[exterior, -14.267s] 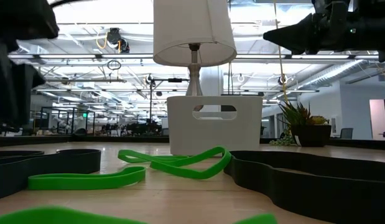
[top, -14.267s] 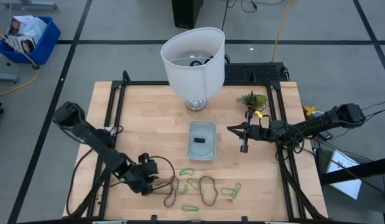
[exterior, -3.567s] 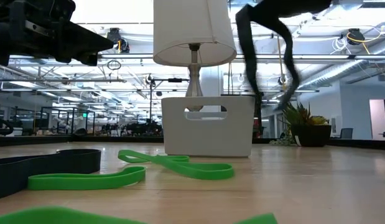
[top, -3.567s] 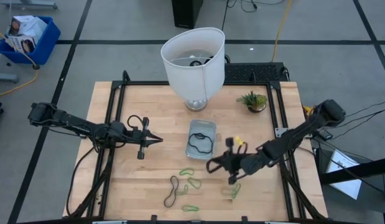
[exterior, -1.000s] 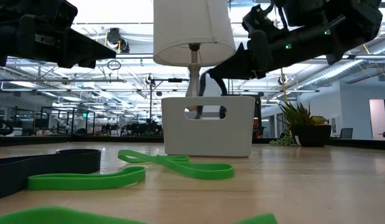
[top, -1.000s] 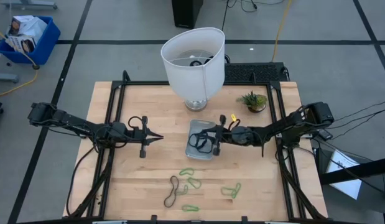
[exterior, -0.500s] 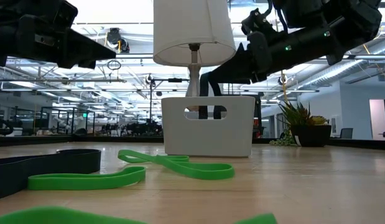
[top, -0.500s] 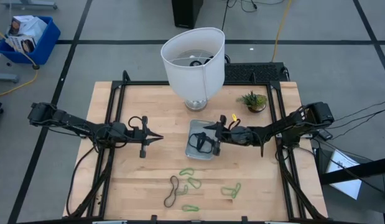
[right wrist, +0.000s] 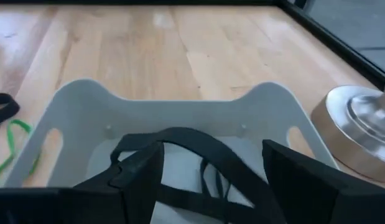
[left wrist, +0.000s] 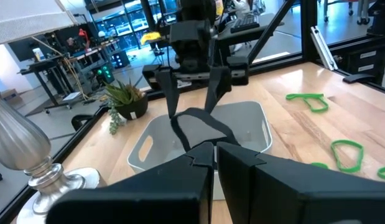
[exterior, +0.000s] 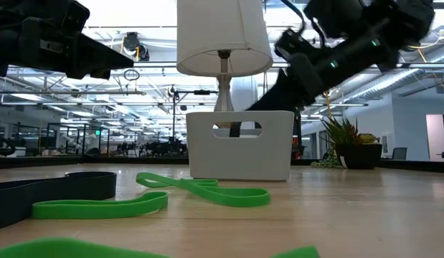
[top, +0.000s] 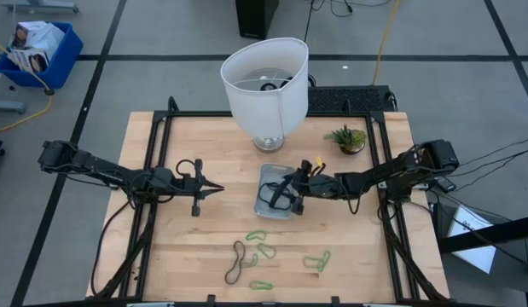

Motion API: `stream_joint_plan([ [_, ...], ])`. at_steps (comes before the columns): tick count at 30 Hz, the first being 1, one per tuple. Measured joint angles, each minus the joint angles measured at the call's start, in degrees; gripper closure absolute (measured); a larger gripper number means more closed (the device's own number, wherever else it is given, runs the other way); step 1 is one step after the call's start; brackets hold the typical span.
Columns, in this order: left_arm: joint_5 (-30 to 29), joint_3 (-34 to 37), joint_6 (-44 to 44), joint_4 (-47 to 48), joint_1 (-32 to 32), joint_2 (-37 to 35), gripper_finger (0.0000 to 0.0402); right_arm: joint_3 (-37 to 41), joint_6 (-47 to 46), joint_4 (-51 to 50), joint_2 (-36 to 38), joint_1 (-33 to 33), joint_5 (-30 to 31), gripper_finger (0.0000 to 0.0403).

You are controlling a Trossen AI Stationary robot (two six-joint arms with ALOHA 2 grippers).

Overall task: Pick and place rubber bands into bin
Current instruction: Put the black rubber band into the gray bin, then adjust the gray bin

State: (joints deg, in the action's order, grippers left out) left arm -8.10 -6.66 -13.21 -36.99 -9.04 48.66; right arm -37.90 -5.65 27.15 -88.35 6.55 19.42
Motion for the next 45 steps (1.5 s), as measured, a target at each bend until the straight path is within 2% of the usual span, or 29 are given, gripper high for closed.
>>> stream_joint_plan([
  [6, 0.0, 0.0, 0.0, 0.0, 0.0, 0.0, 0.0373, -13.9, -0.6, -25.8, 0.4, 0.7, 1.2, 0.0140],
  [13, 0.0, 0.0, 0.3, 0.0, 0.0, 0.0, 0.0373, -21.6, -0.6, -36.7, 0.4, 0.7, 0.8, 0.0140],
  [17, 0.0, 0.0, 2.1, 0.3, 0.0, 0.0, 0.0373, -21.7, -0.8, -37.5, 0.6, 1.0, 0.3, 0.0143],
  [21, 0.7, 0.0, 5.7, 3.1, 0.0, 0.1, 0.0373, -21.7, -0.9, -35.5, 1.0, 2.5, 1.3, 0.0178],
  [26, 2.2, 0.0, 6.2, 4.6, 0.0, 0.2, 0.0373, -21.7, 2.1, -35.4, 0.9, 4.8, 6.2, 0.0271],
  [31, 5.1, 0.0, 6.3, 3.7, 0.0, 3.7, 0.0381, -21.7, 3.4, -35.4, 0.9, 6.1, 6.3, 0.0386],
  [34, 5.2, -0.1, 6.2, 1.4, 0.0, 7.8, 0.0396, -21.7, 4.1, -35.6, 0.9, 6.5, 6.4, 0.0390],
  [41, 9.4, -5.6, 4.1, -1.5, 0.0, 19.3, 0.0397, -21.7, 5.7, -35.6, 1.0, 7.5, 10.7, 0.0401],
  [45, 11.1, -8.9, 3.2, -1.4, 0.0, 25.8, 0.0394, -21.7, 6.5, -35.4, 2.7, 8.8, 10.7, 0.0401],
])
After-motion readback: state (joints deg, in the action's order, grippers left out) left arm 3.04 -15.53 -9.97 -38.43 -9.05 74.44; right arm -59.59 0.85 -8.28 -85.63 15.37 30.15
